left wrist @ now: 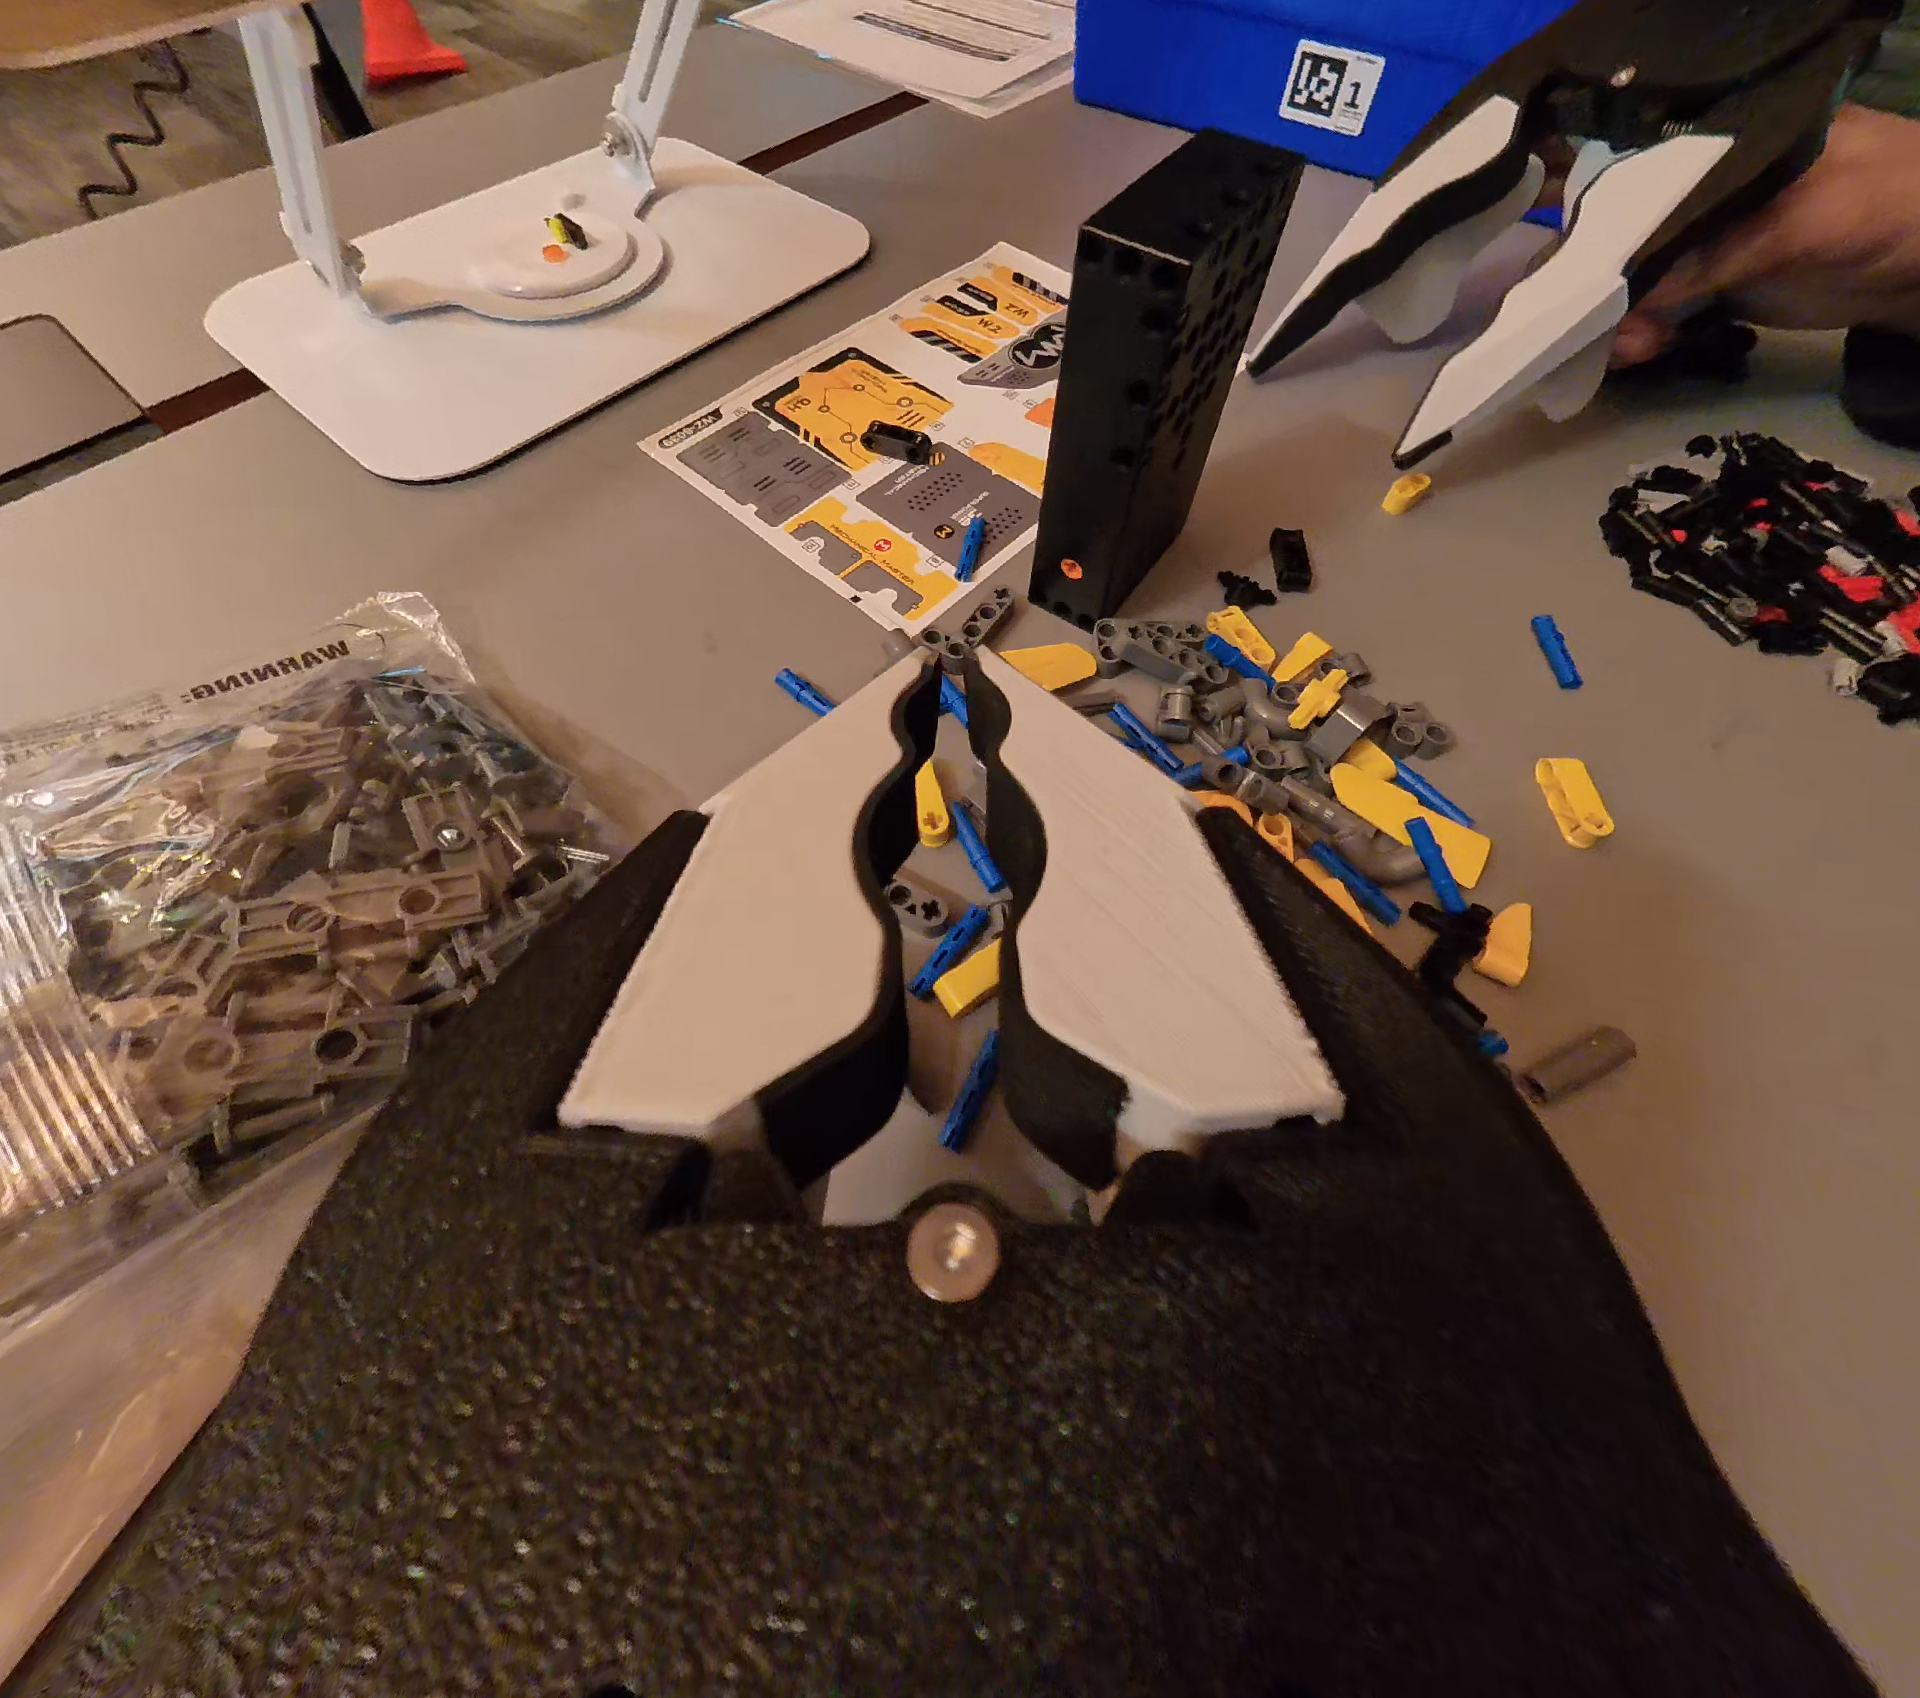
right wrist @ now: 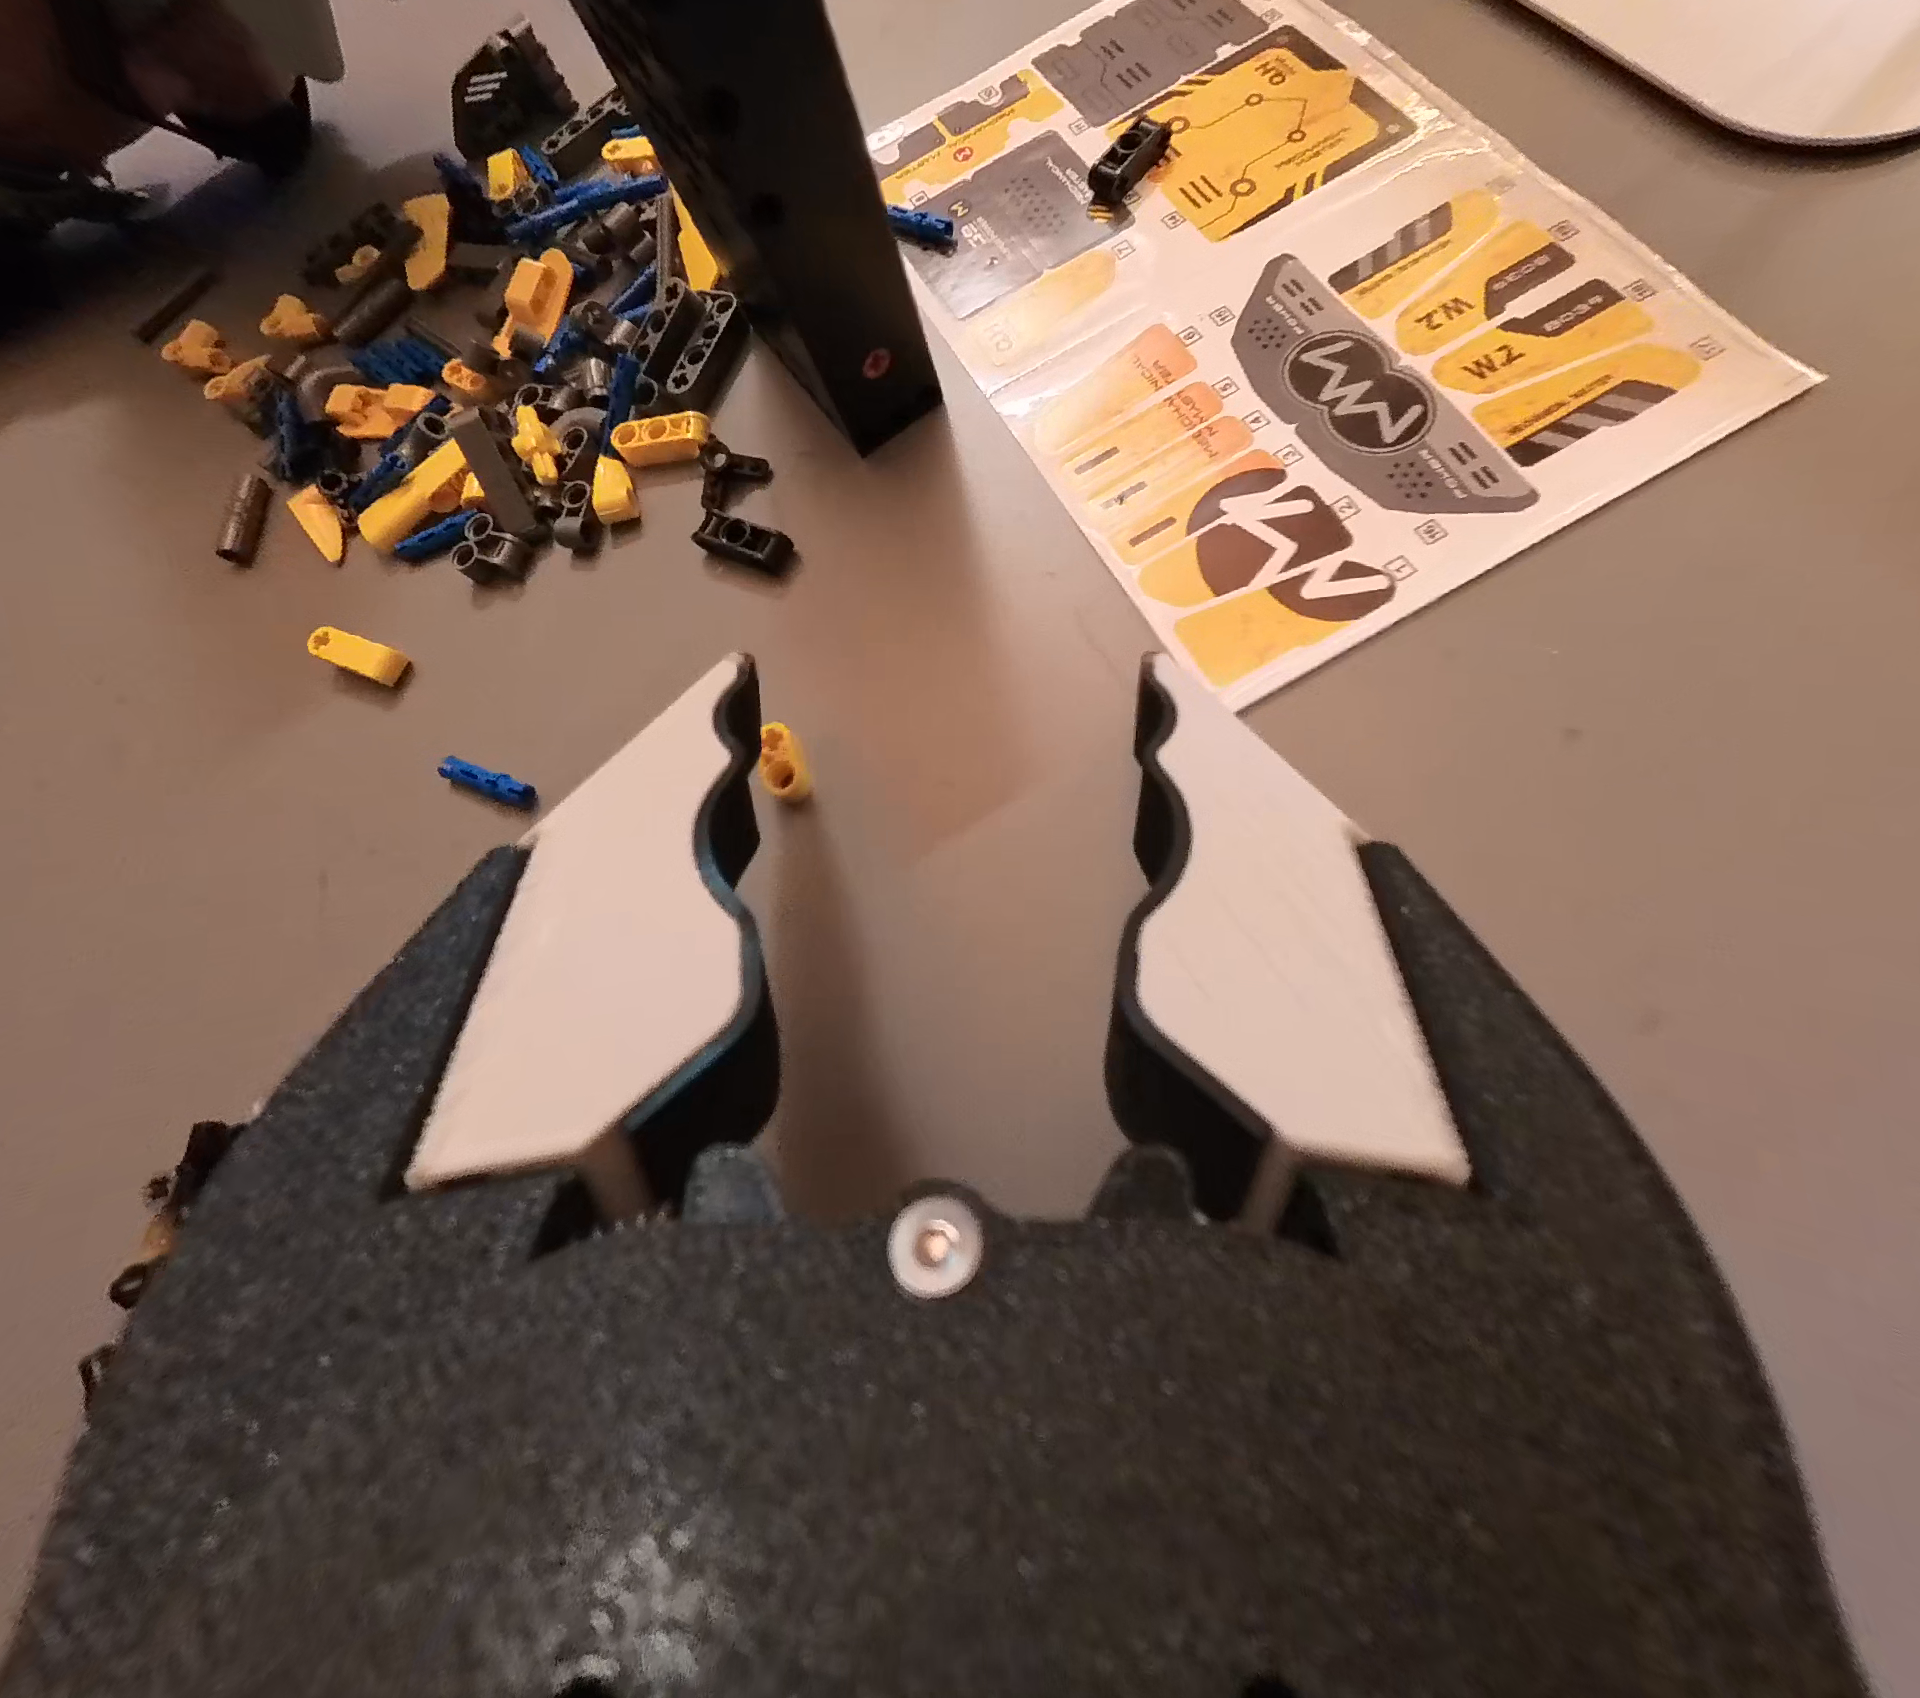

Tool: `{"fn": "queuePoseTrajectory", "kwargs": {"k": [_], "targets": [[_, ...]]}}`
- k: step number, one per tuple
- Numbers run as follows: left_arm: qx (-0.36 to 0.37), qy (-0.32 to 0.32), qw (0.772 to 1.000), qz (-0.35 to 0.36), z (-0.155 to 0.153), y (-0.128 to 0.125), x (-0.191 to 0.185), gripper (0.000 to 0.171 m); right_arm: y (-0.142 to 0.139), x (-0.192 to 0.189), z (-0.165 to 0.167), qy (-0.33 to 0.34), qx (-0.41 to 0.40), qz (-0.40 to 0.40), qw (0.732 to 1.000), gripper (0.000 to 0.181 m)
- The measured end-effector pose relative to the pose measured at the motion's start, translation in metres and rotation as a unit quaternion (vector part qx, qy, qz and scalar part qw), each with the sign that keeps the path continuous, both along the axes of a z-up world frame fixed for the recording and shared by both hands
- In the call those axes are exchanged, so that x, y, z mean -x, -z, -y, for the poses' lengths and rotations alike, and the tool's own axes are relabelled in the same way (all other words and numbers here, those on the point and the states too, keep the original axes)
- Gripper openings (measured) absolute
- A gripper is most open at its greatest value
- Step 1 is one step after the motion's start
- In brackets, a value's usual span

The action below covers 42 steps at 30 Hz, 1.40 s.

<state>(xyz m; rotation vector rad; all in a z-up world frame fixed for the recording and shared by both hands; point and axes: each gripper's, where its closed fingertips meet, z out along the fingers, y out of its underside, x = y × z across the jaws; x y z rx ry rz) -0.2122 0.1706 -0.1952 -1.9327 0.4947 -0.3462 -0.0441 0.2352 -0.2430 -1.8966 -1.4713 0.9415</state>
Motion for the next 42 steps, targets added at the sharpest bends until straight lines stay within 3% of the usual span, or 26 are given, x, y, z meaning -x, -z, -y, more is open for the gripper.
{"fn": "queuePoseTrajectory", "kwargs": {"k": [7, 15, 24, 27, 36, 42], "targets": [[0.005, -0.023, 1.000, -0.013, -0.004, 0.003, 0.005, 0.004, 0.004, 0.000, 0.001, -0.002, -0.010, 0.015, 1.000, 0.072], [0.014, -0.016, 1.000, 0.020, -0.002, 0.001, 0.002, 0.009, 0.002, 0.000, 0.000, -0.001, 0.015, 0.005, 1.000, 0.072], [0.029, 0.054, 0.998, 0.004, 0.010, 0.007, -0.027, 0.010, -0.001, 0.000, -0.001, 0.000, 0.053, -0.011, 0.999, 0.072], [0.034, 0.023, 0.999, -0.004, 0.004, 0.010, -0.019, 0.010, 0.000, 0.000, -0.001, 0.000, 0.046, -0.008, 0.999, 0.072], [0.035, -0.056, 0.995, 0.073, -0.005, -0.002, 0.019, 0.013, 0.002, 0.000, 0.000, -0.001, 0.017, 0.004, 1.000, 0.072], [0.052, -0.065, 0.995, 0.063, -0.007, 0.007, 0.021, 0.013, 0.002, 0.000, 0.000, -0.001, 0.021, 0.003, 1.000, 0.072]]}}
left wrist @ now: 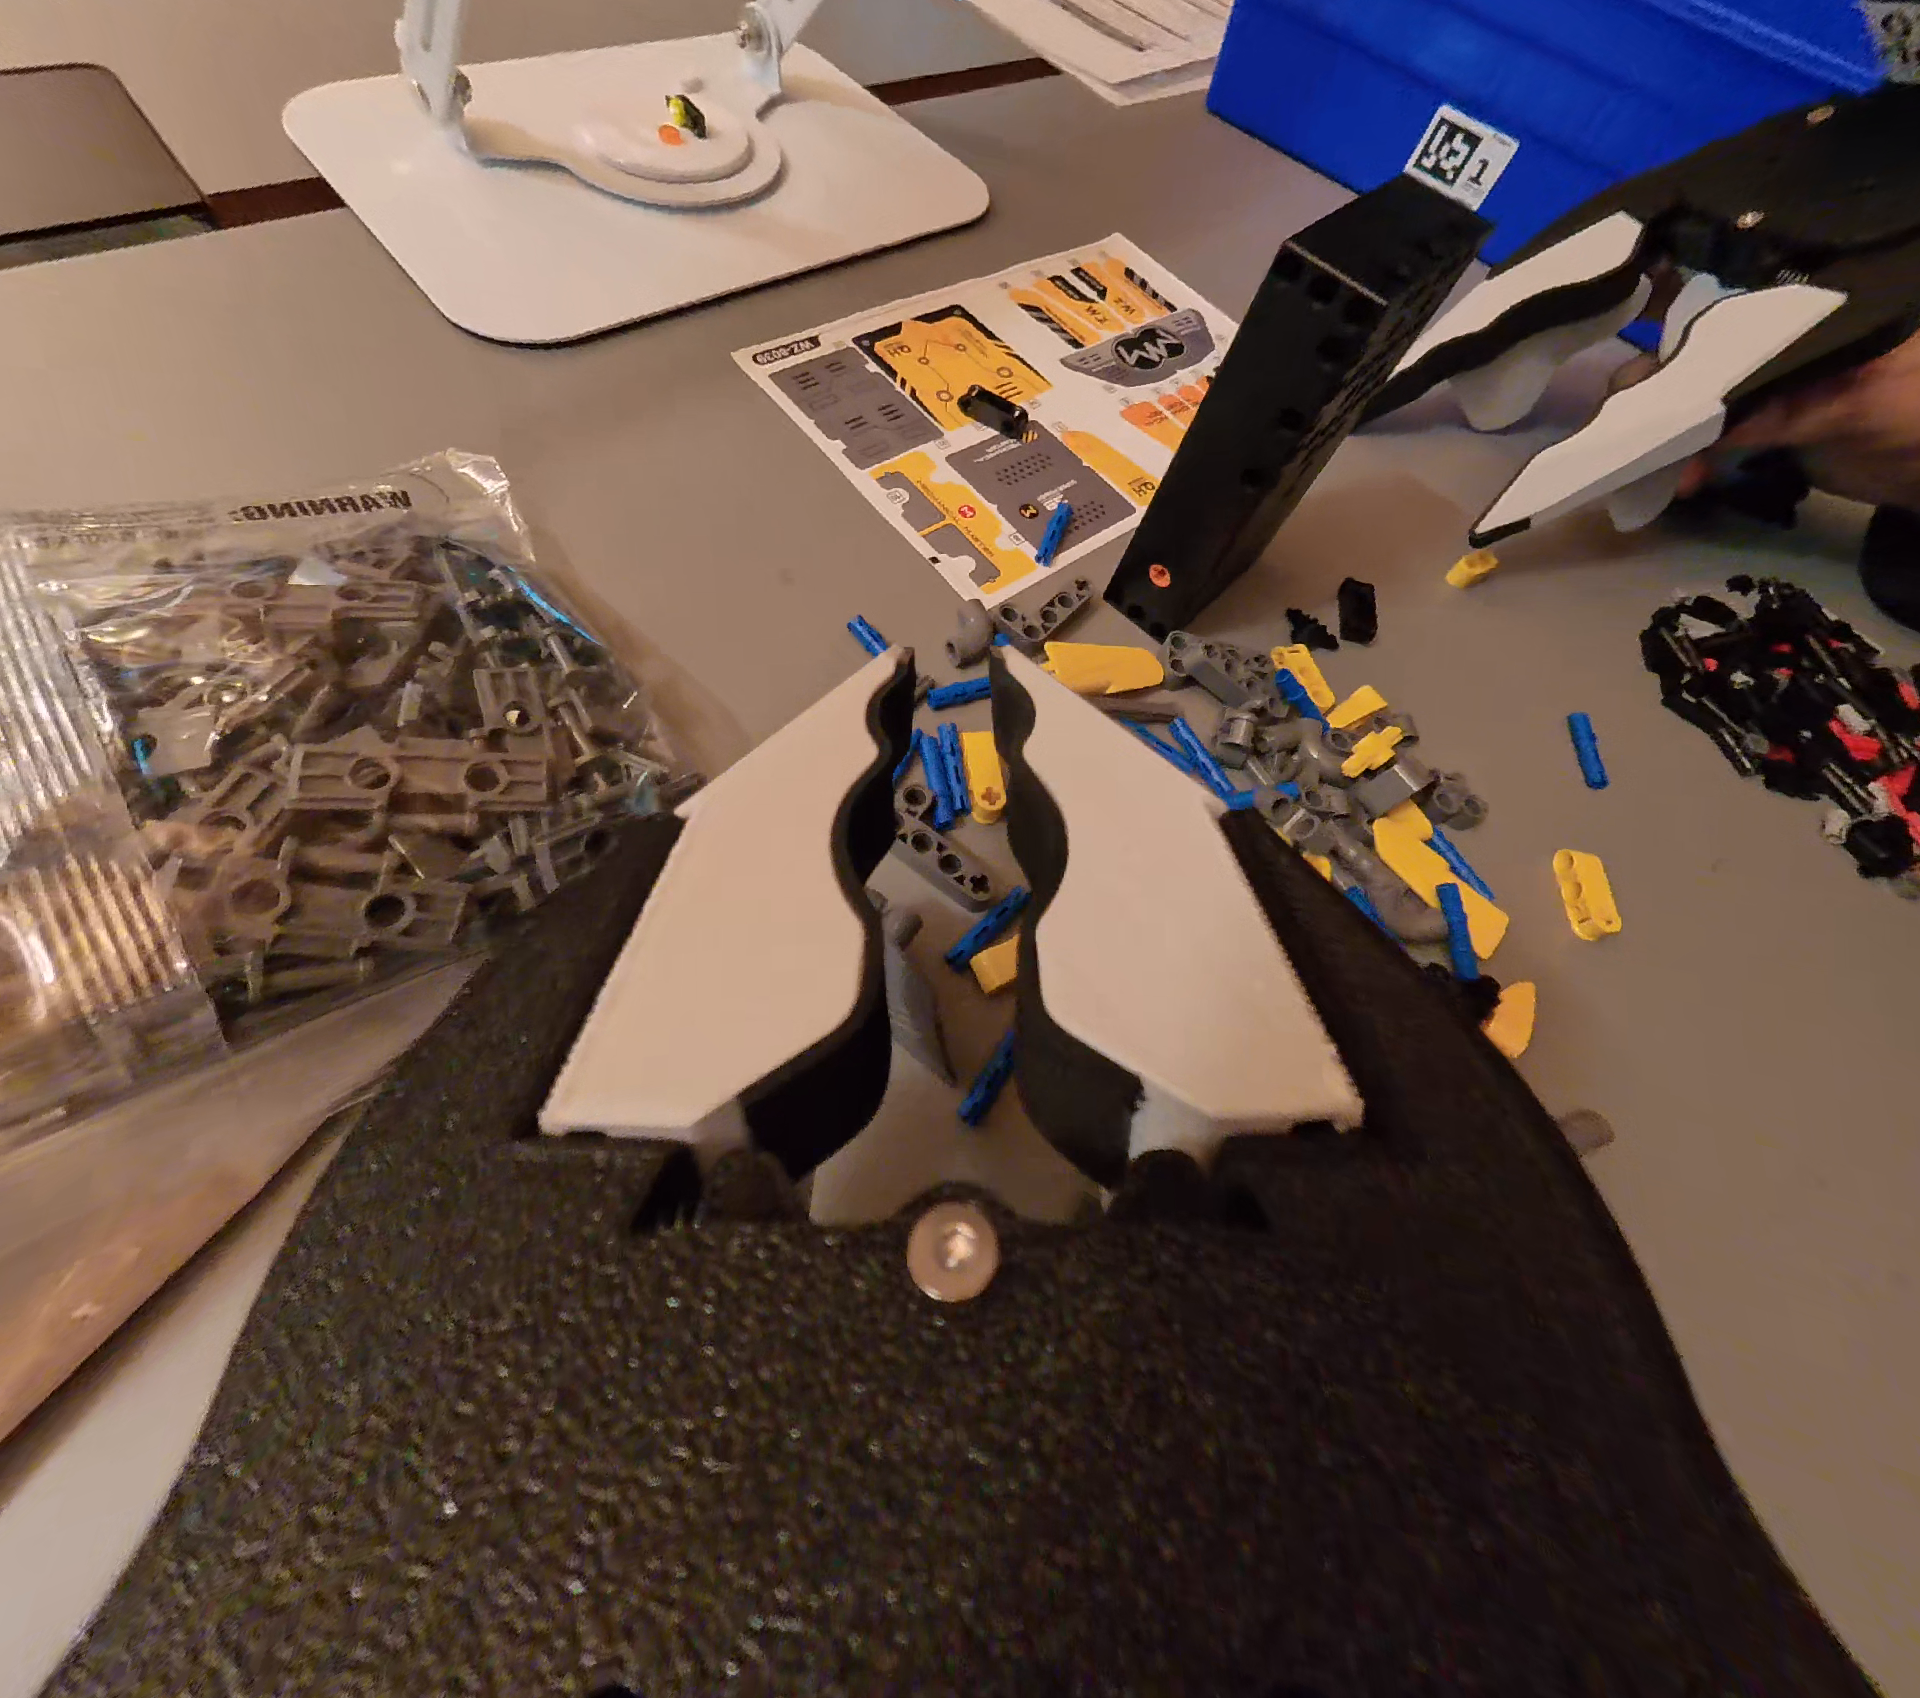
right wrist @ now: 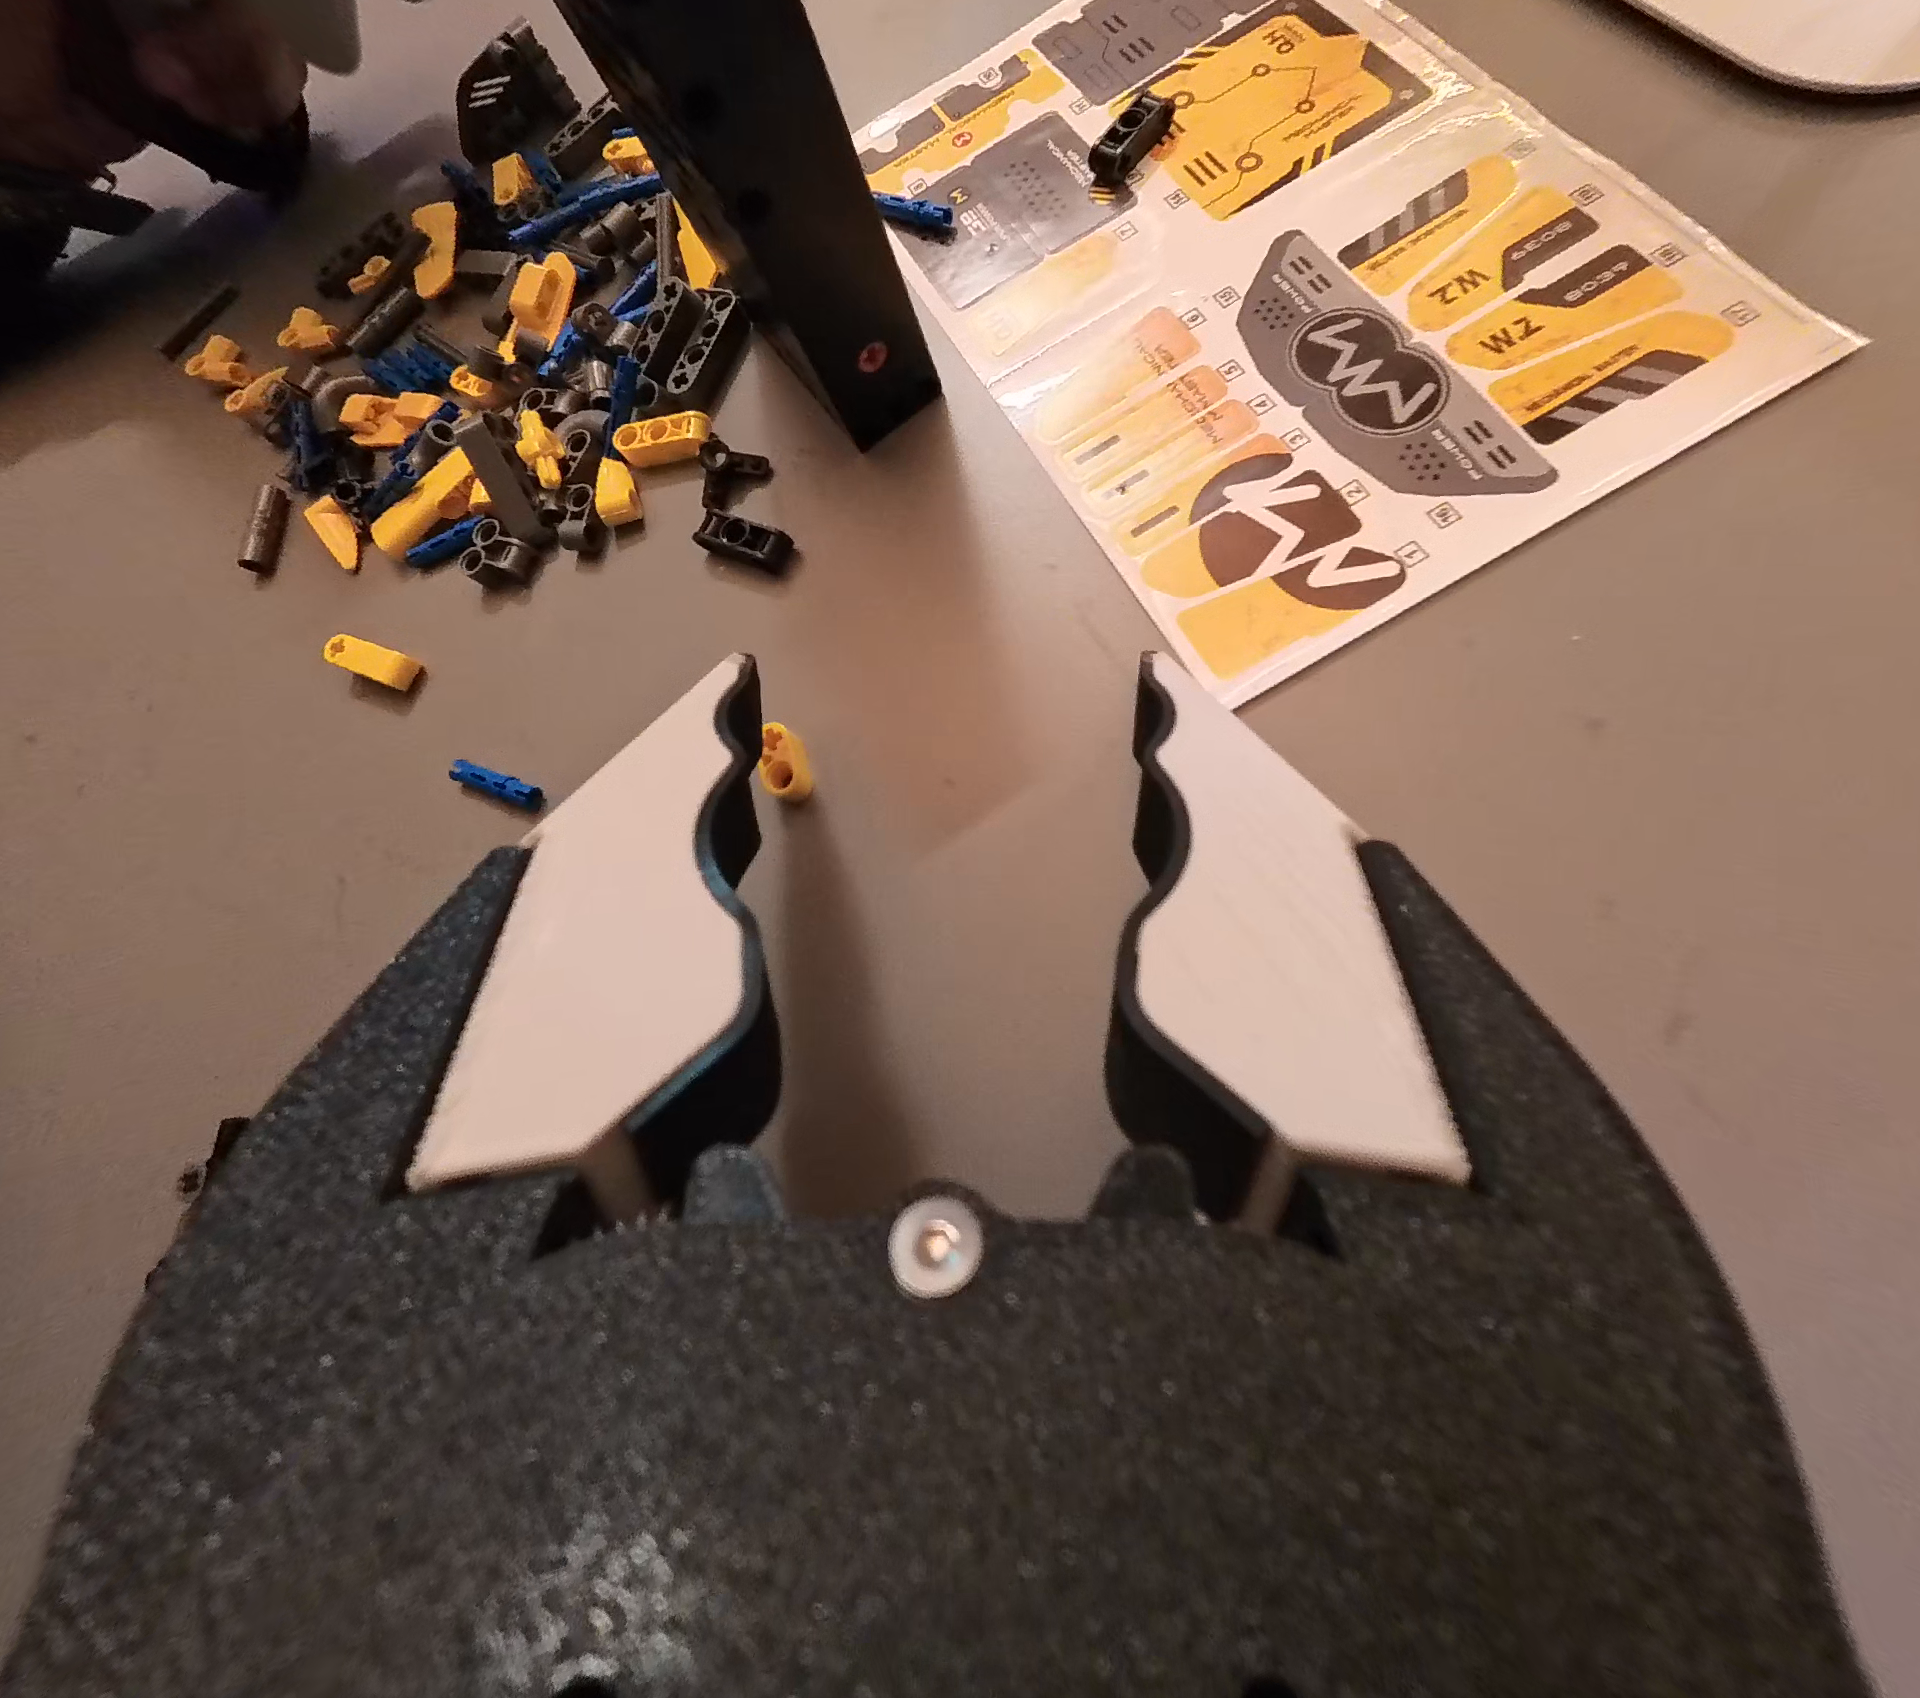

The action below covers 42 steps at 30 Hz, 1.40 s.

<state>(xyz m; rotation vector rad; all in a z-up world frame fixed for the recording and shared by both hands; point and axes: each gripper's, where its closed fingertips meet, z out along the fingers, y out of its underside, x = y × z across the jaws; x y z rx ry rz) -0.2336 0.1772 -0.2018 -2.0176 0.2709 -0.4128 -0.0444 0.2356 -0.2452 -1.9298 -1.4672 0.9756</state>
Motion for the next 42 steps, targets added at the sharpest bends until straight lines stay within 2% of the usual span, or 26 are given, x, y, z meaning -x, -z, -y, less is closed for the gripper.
{"fn": "queuePoseTrajectory", "kwargs": {"k": [25, 42], "targets": [[0.092, 0.081, 0.986, -0.109, 0.013, 0.042, -0.029, 0.014, -0.001, 0.000, -0.001, 0.004, 0.015, -0.006, 1.000, 0.070], [0.096, 0.098, 0.984, -0.116, 0.017, 0.044, -0.033, 0.014, -0.002, 0.000, -0.002, 0.004, 0.021, -0.008, 1.000, 0.069]]}}
